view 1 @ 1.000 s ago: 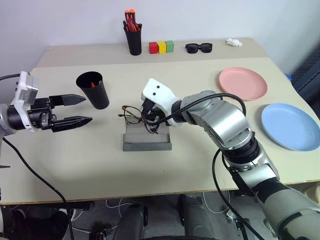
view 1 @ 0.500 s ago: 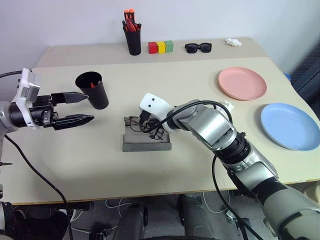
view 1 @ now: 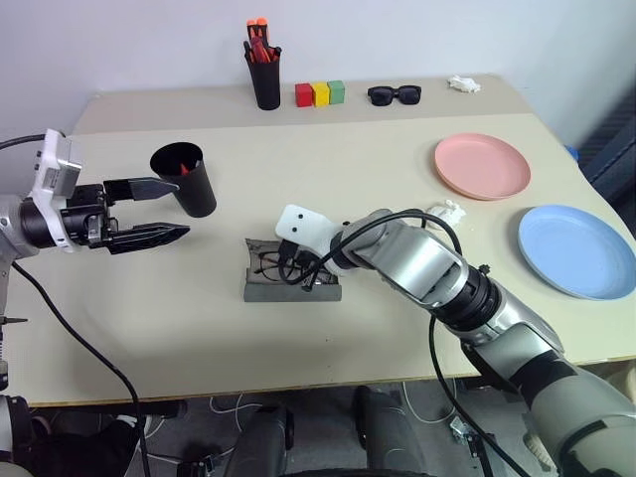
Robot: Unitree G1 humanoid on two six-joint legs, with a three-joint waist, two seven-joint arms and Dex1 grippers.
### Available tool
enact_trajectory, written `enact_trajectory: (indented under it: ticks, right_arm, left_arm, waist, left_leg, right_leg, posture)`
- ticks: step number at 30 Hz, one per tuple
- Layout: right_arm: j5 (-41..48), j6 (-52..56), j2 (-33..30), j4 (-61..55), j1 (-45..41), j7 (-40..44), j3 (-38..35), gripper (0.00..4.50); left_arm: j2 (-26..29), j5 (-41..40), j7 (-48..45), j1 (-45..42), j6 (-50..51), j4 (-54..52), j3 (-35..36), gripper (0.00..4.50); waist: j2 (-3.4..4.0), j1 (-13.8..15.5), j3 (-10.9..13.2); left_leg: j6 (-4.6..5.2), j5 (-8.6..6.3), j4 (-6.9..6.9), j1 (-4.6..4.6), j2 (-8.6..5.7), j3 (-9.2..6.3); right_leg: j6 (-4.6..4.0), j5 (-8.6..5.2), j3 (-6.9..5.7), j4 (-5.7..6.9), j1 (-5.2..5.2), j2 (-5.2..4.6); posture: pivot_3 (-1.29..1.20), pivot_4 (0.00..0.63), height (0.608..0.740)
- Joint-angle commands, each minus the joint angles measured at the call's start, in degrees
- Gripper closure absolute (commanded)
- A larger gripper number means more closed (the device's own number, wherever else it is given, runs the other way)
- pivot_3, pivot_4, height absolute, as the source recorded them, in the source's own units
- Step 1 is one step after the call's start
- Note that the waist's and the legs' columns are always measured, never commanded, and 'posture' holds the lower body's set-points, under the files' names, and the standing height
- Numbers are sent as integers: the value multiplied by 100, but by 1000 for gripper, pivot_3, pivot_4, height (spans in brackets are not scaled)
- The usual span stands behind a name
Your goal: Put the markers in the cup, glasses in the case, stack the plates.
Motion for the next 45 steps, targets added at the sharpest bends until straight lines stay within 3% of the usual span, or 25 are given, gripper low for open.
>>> enact_trajectory:
  ticks: [1,3,9,10,11,16,20,26,29,32,35,39,45]
  right_arm:
    - [64,-29,83,-94,-5,-5,75,4209]
    - [76,-36,98,-97,17,-6,100,3590]
    - [96,-20,94,-76,18,-30,42,519]
    - [103,-15,93,-77,-2,-30,1,116]
    - [111,-30,95,-83,-26,-28,-59,12]
    - [155,-435,98,-82,-341,11,-704,12]
    - [11,-950,-164,-56,-465,88,-806,12]
    - [1053,-1877,511,-119,67,145,-2964,12]
    - [1395,-2370,516,-498,678,209,-3612,12]
    - [1739,-2771,-68,-1259,1725,762,-3908,0]
    - [2480,-2577,-591,-1952,2525,1302,-4145,0]
    - [2668,-2623,-950,-2445,3066,1224,-4110,0]
    - [2680,-2667,-894,-2479,3043,788,-3954,0]
  left_arm:
    - [30,-46,44,-140,52,-142,41,0]
    - [26,-60,64,-159,75,-175,24,0]
    - [-3,-67,118,-215,127,-215,-16,0]
    - [-8,-69,125,-224,132,-218,-23,0]
    - [-16,-79,136,-238,150,-220,-28,0]
    - [-88,-75,194,-292,185,-271,-69,0]
    - [-132,-80,246,-320,227,-333,-82,0]
    - [-315,-232,706,-641,952,-199,-119,0]
    - [-558,-329,913,-657,1052,-340,-83,0]
    - [-917,-185,1170,-630,806,-480,-170,921]
    - [-1220,221,1315,-647,318,-392,-452,2365]
    - [-1582,863,1676,-1117,167,228,-1083,4463]
    - [-1986,1578,1586,-1673,-114,1203,-1852,4463]
  waist:
    - [0,0,0]
    - [0,0,0]
    - [0,0,0]
    - [0,0,0]
    - [0,0,0]
    - [0,1,0]
    - [-2,4,-1]
    - [-3,7,0]
    - [-5,26,-1]
    - [-7,69,-1]
    - [-6,58,2]
    - [-7,8,2]
    - [-8,29,1]
  left_leg:
    - [0,0,0,0,0,0]
    - [0,0,0,0,0,0]
    - [0,0,0,0,0,0]
    - [0,0,0,0,0,0]
    - [0,0,0,0,0,0]
    - [0,0,0,0,0,1]
    - [0,0,0,0,0,0]
    - [0,0,0,-1,0,-1]
    - [0,0,-1,1,0,-3]
    - [0,0,-1,-1,-2,-6]
    - [3,-2,0,-3,-3,-2]
    - [3,-1,0,8,4,2]
    - [3,-1,7,11,3,3]
  right_leg:
    - [0,0,0,0,0,0]
    - [0,0,0,0,0,0]
    - [0,0,0,0,0,0]
    - [0,0,0,0,0,0]
    - [0,0,0,0,0,0]
    - [0,0,0,0,0,0]
    - [0,0,0,0,0,0]
    - [1,1,-1,-2,2,0]
    - [1,1,-2,-2,7,0]
    - [2,1,-4,-9,16,-2]
    - [3,1,-3,-17,15,-4]
    - [1,0,-3,-7,16,2]
    - [2,0,-2,-9,24,2]
  posture:
    - [0,150,740]
    - [0,150,740]
    - [0,150,740]
    - [0,150,740]
    - [0,150,740]
    - [0,150,740]
    - [0,150,740]
    - [0,150,740]
    - [0,150,740]
    - [0,150,740]
    - [0,150,740]
    - [0,150,740]
    - [0,150,740]
